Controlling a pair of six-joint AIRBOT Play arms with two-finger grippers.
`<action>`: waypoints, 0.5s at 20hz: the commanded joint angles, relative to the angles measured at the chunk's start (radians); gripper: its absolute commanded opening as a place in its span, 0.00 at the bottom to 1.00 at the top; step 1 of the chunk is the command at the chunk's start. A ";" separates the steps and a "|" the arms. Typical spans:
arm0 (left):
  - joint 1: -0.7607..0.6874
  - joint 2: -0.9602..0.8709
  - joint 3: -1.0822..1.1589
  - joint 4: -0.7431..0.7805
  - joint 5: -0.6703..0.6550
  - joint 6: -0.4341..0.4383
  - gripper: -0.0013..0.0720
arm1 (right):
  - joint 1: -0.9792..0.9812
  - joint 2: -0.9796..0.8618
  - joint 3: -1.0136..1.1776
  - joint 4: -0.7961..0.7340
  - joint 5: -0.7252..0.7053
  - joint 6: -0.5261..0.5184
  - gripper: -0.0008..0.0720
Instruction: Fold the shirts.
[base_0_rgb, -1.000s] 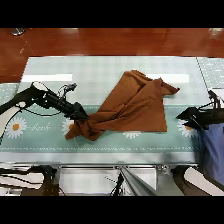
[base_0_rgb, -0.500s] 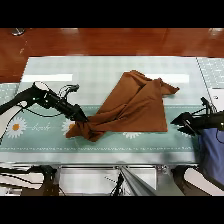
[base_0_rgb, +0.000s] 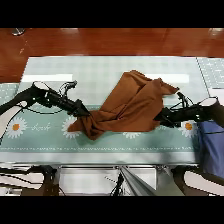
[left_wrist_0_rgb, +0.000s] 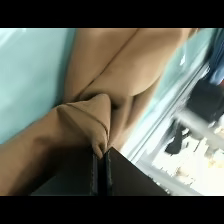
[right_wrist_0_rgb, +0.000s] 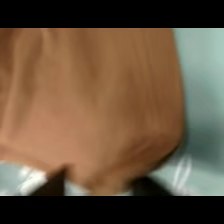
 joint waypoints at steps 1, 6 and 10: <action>0.000 0.020 0.002 -0.141 0.037 0.023 0.05 | 0.085 -0.018 0.070 0.034 -0.035 0.008 0.05; 0.055 0.176 0.243 -0.313 -0.031 0.026 0.05 | 0.093 0.022 0.531 -0.077 0.156 0.068 0.05; 0.101 0.304 0.684 -0.309 0.076 -0.034 0.05 | 0.093 0.050 1.155 -0.117 0.229 0.136 0.05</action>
